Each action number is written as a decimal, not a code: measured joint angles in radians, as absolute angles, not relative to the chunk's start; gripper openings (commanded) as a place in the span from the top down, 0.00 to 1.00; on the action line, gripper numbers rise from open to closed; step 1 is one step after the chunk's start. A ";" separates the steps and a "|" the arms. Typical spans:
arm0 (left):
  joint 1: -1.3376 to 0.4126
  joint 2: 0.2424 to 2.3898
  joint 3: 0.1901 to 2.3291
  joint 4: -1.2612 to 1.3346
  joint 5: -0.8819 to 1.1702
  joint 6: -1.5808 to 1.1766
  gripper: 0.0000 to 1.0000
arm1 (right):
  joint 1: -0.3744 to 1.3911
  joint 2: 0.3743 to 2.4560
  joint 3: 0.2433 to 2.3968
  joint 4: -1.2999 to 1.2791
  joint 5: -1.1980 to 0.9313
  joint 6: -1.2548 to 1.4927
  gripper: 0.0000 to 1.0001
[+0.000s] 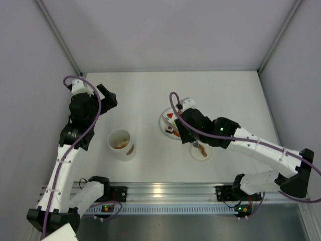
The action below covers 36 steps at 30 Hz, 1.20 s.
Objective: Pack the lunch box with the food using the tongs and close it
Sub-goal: Pick up the fake food from the plate.
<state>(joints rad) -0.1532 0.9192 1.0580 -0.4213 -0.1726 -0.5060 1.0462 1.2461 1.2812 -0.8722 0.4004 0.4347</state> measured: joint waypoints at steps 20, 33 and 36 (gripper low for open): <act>-0.153 0.919 1.058 -0.421 -0.172 -0.506 0.01 | 0.959 1.417 1.209 -0.788 0.302 0.419 0.50; -0.153 0.919 1.058 -0.421 -0.173 -0.503 0.01 | 0.944 1.462 1.196 -0.743 0.274 0.411 0.52; -0.153 0.919 1.058 -0.422 -0.173 -0.503 0.01 | 0.944 1.462 1.189 -0.739 0.273 0.411 0.53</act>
